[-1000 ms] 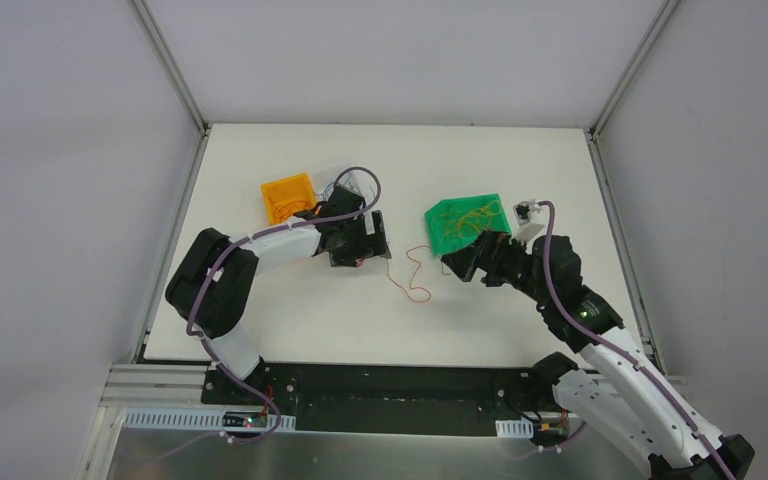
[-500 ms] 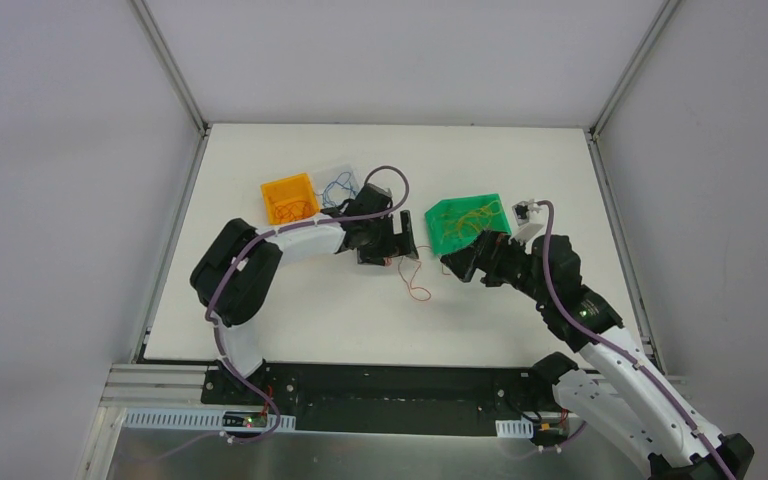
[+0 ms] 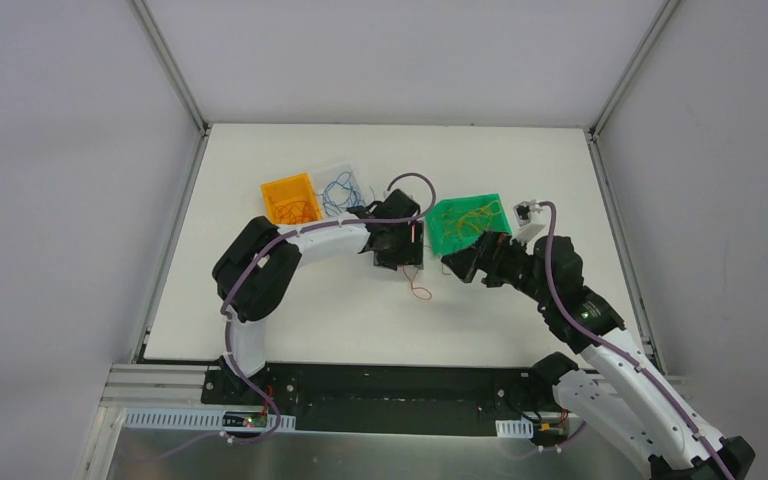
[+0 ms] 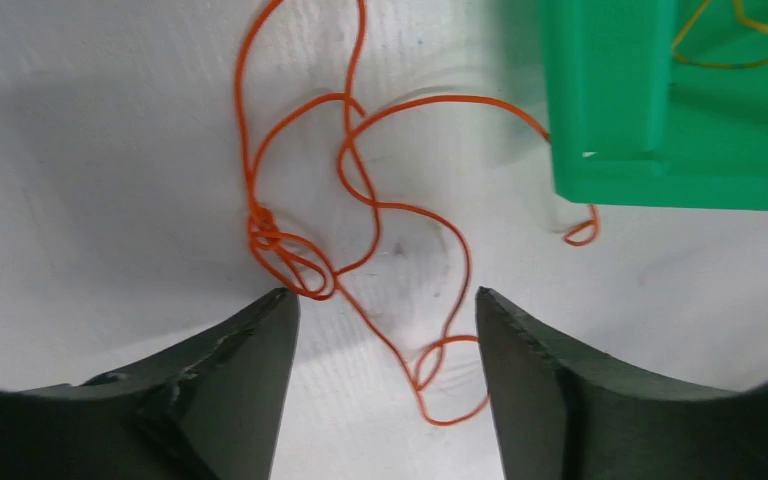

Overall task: Untangle the cables
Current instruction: Pick up the cable at the center of the board.

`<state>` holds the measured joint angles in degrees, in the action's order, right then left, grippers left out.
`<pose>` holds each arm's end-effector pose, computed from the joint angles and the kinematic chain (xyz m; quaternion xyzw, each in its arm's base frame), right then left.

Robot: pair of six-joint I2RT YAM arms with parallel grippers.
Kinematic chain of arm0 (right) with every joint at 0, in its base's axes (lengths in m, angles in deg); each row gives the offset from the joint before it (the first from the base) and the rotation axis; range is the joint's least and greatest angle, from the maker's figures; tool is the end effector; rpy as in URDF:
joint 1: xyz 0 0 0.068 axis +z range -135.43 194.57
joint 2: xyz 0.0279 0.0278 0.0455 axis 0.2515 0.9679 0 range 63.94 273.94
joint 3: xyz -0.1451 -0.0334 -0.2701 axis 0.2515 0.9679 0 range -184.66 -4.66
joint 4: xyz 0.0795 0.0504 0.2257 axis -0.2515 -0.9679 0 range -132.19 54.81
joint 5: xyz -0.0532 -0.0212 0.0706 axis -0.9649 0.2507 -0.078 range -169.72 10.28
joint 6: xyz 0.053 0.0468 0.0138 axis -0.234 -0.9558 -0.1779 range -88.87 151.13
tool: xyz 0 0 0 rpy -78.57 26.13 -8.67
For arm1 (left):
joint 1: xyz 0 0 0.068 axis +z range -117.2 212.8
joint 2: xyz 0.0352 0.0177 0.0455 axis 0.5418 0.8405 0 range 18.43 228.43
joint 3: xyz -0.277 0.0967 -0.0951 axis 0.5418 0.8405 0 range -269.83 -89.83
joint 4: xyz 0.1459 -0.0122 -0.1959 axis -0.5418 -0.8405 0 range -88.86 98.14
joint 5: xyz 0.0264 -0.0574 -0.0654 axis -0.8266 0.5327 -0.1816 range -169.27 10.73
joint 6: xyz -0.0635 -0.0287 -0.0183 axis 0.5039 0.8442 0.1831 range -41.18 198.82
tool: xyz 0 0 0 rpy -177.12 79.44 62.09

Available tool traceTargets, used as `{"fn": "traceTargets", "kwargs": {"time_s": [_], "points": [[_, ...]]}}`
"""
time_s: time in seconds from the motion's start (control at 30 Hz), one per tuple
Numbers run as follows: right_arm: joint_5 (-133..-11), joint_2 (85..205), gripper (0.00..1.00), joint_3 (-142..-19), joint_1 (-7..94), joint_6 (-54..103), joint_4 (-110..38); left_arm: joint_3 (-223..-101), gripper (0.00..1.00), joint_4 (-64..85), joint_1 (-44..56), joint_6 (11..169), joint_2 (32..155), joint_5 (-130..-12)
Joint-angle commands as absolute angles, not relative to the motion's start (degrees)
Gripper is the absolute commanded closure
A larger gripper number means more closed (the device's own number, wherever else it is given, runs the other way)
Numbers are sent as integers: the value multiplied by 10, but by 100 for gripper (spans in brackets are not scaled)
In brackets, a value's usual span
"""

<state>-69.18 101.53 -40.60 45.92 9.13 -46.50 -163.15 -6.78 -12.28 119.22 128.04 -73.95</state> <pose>0.1134 0.0818 0.3207 -0.1205 0.7718 0.3426 0.5219 0.2946 -0.3033 0.2069 0.0539 0.9408 -0.2574 0.2139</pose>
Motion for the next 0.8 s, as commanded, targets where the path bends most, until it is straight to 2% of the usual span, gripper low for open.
{"fn": "traceTargets", "kwargs": {"time_s": [0.0, 0.07, 0.2, 0.27, 0.3, 0.33, 0.37, 0.47, 0.6, 0.77], "points": [[-688, 998, 4, -417, 457, 92, -455, -1662, 45, -140, -136, 1166, 1306, -811], [-690, 992, 4, -417, 457, 94, -458, -1681, 51, -176, -152, 1152, 1316, -866], [-691, 990, 4, -416, 457, 95, -460, -1716, 42, -226, -178, 1137, 1344, -929], [-689, 993, 4, -418, 457, 94, -460, -1729, 42, -236, -186, 1133, 1359, -935], [-688, 995, 4, -419, 457, 93, -460, -1732, 45, -240, -186, 1132, 1364, -938], [-687, 995, 4, -420, 457, 92, -459, -1735, 54, -244, -188, 1131, 1366, -942], [-687, 994, 4, -420, 457, 92, -458, -1735, 68, -249, -188, 1130, 1368, -947], [-688, 989, 4, -420, 457, 91, -459, -1729, 99, -255, -187, 1127, 1363, -968], [-692, 984, 4, -422, 457, 94, -465, -1716, 100, -267, -179, 1123, 1321, -964], [-694, 978, 4, -422, 457, 95, -472, -1676, 100, -289, -132, 1103, 1204, -942]]}}
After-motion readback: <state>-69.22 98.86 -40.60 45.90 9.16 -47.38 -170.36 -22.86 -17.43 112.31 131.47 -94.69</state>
